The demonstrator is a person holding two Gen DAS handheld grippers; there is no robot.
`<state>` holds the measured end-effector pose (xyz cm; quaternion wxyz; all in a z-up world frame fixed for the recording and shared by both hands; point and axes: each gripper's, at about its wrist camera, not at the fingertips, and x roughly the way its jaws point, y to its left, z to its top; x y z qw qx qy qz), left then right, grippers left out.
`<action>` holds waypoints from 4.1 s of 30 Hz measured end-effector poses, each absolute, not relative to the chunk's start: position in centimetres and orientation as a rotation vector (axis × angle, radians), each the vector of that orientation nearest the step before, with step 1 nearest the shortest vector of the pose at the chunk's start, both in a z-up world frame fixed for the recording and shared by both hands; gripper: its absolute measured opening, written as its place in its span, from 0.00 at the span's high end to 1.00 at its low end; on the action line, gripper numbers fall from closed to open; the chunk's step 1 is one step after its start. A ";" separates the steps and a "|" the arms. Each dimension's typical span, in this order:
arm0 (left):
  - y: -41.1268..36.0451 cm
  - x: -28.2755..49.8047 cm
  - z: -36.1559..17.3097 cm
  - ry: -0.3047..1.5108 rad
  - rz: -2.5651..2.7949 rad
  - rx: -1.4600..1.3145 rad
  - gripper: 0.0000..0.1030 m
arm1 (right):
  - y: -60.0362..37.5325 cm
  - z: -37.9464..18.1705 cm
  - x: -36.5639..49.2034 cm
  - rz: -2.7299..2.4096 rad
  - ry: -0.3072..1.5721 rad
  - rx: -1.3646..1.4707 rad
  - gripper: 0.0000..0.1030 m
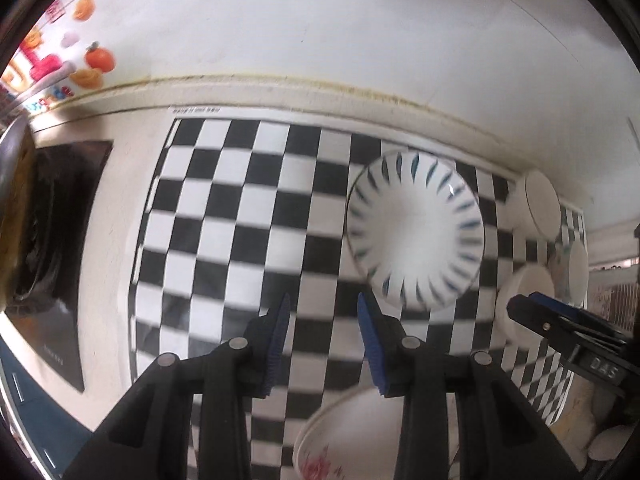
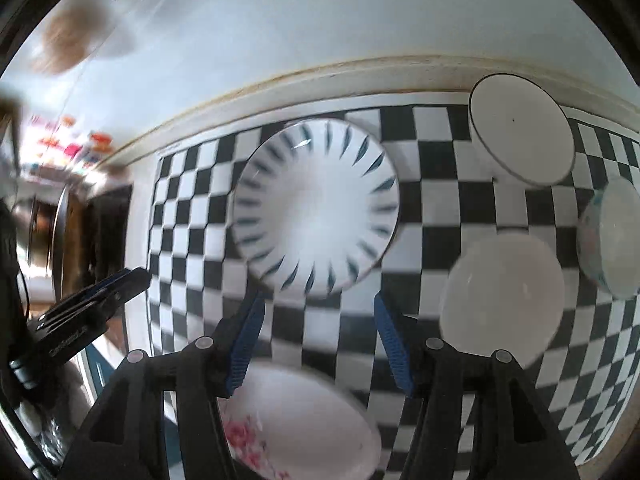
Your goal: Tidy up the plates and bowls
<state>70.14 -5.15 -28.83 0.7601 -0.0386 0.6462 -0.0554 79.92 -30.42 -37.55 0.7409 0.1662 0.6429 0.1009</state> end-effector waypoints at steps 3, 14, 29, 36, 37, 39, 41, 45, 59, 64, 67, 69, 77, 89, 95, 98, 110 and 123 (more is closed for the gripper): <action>-5.8 73.2 -30.7 1.447 -0.141 -0.102 0.68 | -31.8 -39.6 82.8 0.192 1.446 0.391 0.42; -8.3 78.7 -40.0 1.626 -0.217 -0.143 0.68 | -33.1 -46.5 88.0 0.134 1.546 0.405 0.43; -10.9 78.9 -41.7 1.594 -0.271 -0.061 0.72 | -33.3 -48.7 89.2 0.137 1.561 0.359 0.77; -11.4 78.4 -41.0 1.568 -0.240 -0.052 0.72 | -33.5 -48.0 88.5 0.177 1.567 0.361 0.81; -11.4 78.4 -40.8 1.565 -0.239 -0.052 0.72 | -33.4 -47.9 88.4 0.180 1.565 0.359 0.81; -11.7 78.1 -40.3 1.558 -0.234 -0.048 0.72 | -33.6 -47.3 88.4 0.184 1.557 0.357 0.81; -11.8 78.0 -39.8 1.550 -0.231 -0.049 0.72 | -33.7 -46.7 88.4 0.191 1.547 0.352 0.81; -11.7 77.5 -38.5 1.533 -0.228 -0.049 0.72 | -34.1 -45.3 87.7 0.210 1.530 0.360 0.82; -9.6 73.9 -32.8 1.473 -0.220 -0.050 0.72 | -35.5 -39.2 82.4 0.268 1.463 0.364 0.83; -9.6 70.8 -31.3 1.464 -0.229 -0.023 0.72 | -36.1 -37.7 78.9 0.290 1.446 0.374 0.83; -9.6 68.8 -30.5 1.449 -0.234 -0.008 0.72 | -36.8 -36.9 76.7 0.307 1.434 0.382 0.83; -9.4 67.3 -30.0 1.445 -0.241 -0.008 0.72 | -36.9 -36.8 75.4 0.314 1.429 0.396 0.83; -8.9 63.1 -28.6 1.436 -0.247 -0.001 0.72 | -35.7 -37.0 70.3 0.327 1.424 0.413 0.83; -8.4 58.6 -30.8 1.487 -0.237 -0.004 0.72 | -34.8 -39.1 65.1 0.340 1.473 0.382 0.83; -8.5 57.1 -34.1 1.562 -0.225 0.020 0.72 | -34.1 -42.4 63.3 0.335 1.546 0.376 0.83; -8.6 56.7 -35.6 1.596 -0.218 0.046 0.72 | -33.5 -43.6 62.6 0.328 1.574 0.358 0.83; -9.7 56.3 -38.0 1.648 -0.202 0.096 0.72 | -32.0 -45.9 62.9 0.296 1.630 0.301 0.83; -9.7 57.3 -38.6 1.707 -0.182 0.062 0.71 | -31.7 -46.6 63.6 0.282 1.737 0.351 0.81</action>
